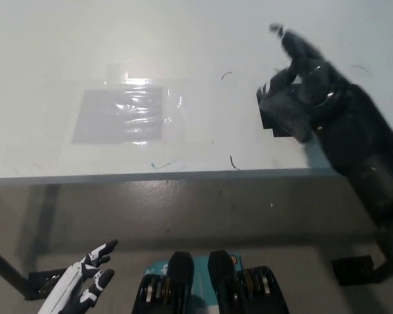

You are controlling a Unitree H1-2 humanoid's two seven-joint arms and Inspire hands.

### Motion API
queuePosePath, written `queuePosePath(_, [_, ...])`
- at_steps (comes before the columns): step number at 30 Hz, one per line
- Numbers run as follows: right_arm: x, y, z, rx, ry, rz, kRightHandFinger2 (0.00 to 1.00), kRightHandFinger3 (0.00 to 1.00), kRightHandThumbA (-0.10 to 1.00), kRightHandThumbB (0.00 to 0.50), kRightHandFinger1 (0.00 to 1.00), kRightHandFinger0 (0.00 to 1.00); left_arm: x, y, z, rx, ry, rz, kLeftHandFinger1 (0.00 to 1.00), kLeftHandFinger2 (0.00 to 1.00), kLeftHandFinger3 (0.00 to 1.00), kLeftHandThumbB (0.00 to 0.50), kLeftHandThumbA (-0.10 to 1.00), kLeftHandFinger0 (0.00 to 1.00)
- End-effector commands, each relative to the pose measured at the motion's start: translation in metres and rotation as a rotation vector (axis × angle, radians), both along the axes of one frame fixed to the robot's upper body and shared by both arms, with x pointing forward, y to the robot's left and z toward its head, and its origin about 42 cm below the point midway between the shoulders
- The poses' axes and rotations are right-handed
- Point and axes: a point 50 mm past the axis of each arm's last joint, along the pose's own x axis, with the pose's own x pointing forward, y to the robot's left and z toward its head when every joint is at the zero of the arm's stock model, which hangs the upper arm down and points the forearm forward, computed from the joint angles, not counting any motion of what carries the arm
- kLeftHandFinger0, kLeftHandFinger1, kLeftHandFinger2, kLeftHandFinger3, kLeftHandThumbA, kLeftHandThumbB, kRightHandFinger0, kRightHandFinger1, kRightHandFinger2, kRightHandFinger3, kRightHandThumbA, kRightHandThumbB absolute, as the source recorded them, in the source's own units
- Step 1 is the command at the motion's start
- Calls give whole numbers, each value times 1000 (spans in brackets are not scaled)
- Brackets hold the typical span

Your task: A whiteboard eraser is kept on the black marked spot on the table infront of the robot and the robot uses its right hand to swipe it back and forth on the table twice to clean it

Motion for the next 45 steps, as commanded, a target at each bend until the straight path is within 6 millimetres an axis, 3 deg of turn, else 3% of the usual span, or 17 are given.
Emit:
queuePosePath(1, [15,51,77,-146,69,-20,1000,1000,1000,371,1000,1000,-10,8,9,58,-82,-23,1000,1000,1000,414,886,1000])
queuePosePath(3, [15,48,65,-231,113,34,1000,1000,1000,373,1000,1000,-13,8,8,62,-82,-24,1000,1000,1000,408,882,1000])
queuePosePath(6, [15,40,57,-207,143,-14,1000,1000,1000,375,1000,1000,-15,9,7,59,-80,-29,1000,1000,1000,391,867,1000])
queuePosePath(7, [15,37,54,-214,149,-21,1000,1000,1000,348,1000,1000,-15,8,7,58,-84,-30,1000,1000,1000,389,858,1000])
queuePosePath(12, [16,20,44,-225,148,-71,1000,1000,1000,358,1000,1000,-16,9,6,58,-85,-33,1000,1000,1000,391,854,1000])
queuePosePath(16, [18,11,49,-379,139,-95,1000,1000,1000,386,1000,1000,-18,10,5,54,-84,-35,1000,1000,1000,388,854,1000])
queuePosePath(19, [19,6,53,-377,112,-122,1000,1000,1000,390,1000,1000,-19,11,5,59,-80,-31,1000,1000,1000,383,851,1000])
queuePosePath(23, [22,-7,64,-419,103,-134,1000,1000,1000,365,1000,1000,-19,11,4,67,-78,-32,1000,1000,1000,385,858,1000])
queuePosePath(30, [22,-29,47,-321,150,-137,1000,1000,1000,371,1000,1000,-22,12,1,68,-69,-32,1000,1000,1000,391,857,1000])
queuePosePath(34, [20,-35,35,-222,207,-84,1000,1000,1000,290,1000,1000,-22,13,2,77,-70,-32,1000,1000,1000,387,829,1000])
queuePosePath(38, [18,-39,22,-108,263,-68,1000,1000,1000,291,1000,1000,-22,12,1,73,-64,-38,1000,1000,1000,382,811,1000])
queuePosePath(41, [17,-36,20,-38,270,-38,1000,1000,1000,234,1000,1000,-20,12,3,79,-64,-40,1000,1000,1000,379,801,1000])
queuePosePath(45, [18,-32,22,18,244,-16,1000,1000,1000,224,1000,1000,-20,12,3,94,-68,-45,1000,1000,1000,371,784,1000])
